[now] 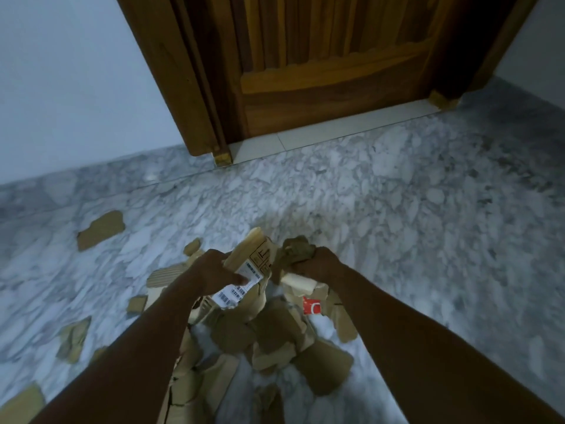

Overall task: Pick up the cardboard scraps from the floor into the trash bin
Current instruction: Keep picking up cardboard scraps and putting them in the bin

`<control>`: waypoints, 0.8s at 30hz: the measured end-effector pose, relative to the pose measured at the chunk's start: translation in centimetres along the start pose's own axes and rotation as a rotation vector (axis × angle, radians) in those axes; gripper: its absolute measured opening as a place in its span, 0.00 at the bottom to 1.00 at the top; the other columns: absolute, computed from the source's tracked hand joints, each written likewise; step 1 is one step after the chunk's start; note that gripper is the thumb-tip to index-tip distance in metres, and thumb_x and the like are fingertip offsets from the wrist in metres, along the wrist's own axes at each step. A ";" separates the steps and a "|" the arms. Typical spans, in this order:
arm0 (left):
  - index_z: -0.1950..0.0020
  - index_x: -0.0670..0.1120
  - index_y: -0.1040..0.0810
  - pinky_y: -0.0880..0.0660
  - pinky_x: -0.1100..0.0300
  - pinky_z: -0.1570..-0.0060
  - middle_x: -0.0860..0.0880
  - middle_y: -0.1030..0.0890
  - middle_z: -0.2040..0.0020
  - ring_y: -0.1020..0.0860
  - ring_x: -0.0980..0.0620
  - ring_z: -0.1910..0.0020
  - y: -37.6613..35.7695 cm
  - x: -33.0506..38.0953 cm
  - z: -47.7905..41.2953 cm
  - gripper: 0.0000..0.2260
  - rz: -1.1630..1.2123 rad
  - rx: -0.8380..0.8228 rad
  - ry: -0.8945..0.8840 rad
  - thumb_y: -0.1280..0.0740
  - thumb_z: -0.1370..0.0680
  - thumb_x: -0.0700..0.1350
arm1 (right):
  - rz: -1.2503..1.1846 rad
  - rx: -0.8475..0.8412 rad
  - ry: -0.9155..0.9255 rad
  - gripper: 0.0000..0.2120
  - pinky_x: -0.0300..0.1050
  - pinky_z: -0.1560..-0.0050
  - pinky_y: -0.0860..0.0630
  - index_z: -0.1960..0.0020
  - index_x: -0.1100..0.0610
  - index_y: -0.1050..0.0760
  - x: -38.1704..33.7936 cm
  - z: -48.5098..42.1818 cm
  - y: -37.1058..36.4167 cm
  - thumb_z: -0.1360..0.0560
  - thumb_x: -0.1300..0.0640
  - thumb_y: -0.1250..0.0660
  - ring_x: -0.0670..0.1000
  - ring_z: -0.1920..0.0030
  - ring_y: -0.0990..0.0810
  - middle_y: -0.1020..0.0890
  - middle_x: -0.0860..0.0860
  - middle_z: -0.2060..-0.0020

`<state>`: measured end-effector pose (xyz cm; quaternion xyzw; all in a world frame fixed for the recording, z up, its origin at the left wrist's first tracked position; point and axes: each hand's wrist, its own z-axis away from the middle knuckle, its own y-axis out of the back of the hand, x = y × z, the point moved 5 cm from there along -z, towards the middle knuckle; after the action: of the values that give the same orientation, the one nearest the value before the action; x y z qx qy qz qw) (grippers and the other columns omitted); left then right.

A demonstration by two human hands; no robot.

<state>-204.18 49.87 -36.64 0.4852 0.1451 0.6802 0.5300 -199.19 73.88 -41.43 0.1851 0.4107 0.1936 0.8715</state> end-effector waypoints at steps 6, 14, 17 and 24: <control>0.45 0.44 0.17 0.21 0.55 0.48 0.47 0.15 0.49 0.17 0.51 0.52 -1.9 -1.5 -0.5 0.17 0.113 0.063 0.004 0.21 0.32 0.45 | -0.013 0.241 0.008 0.23 0.55 0.44 0.23 0.38 0.53 0.32 1.6 0.7 -2.7 0.28 0.48 0.29 0.58 0.49 0.21 0.25 0.51 0.53; 0.46 0.47 0.17 0.23 0.64 0.62 0.48 0.15 0.56 0.17 0.54 0.62 -1.3 1.7 -1.5 0.15 0.167 0.001 0.044 0.22 0.31 0.48 | -0.306 0.173 0.161 0.14 0.45 0.55 0.19 0.45 0.62 0.21 3.3 3.8 7.4 0.29 0.64 0.24 0.52 0.54 0.17 0.16 0.59 0.50; 0.46 0.48 0.17 0.22 0.63 0.59 0.49 0.15 0.55 0.17 0.55 0.60 -2.2 4.6 -2.5 0.17 0.108 -0.080 0.009 0.22 0.32 0.51 | -0.173 0.205 0.012 0.12 0.42 0.58 0.23 0.51 0.57 0.21 6.8 5.3 12.7 0.31 0.60 0.21 0.49 0.58 0.20 0.18 0.54 0.55; 0.34 0.43 0.23 0.24 0.58 0.48 0.46 0.20 0.38 0.19 0.47 0.44 -9.2 10.8 -6.1 0.35 -0.138 -0.260 -0.048 0.20 0.37 0.56 | 0.502 -0.026 -0.251 0.29 0.45 0.45 0.23 0.39 0.53 0.23 15.2 6.7 13.7 0.37 0.44 0.23 0.52 0.44 0.19 0.18 0.50 0.44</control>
<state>-203.47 64.74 -40.74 0.4172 0.0760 0.6436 0.6371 -187.50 91.92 -40.68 0.2925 0.2384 0.3840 0.8427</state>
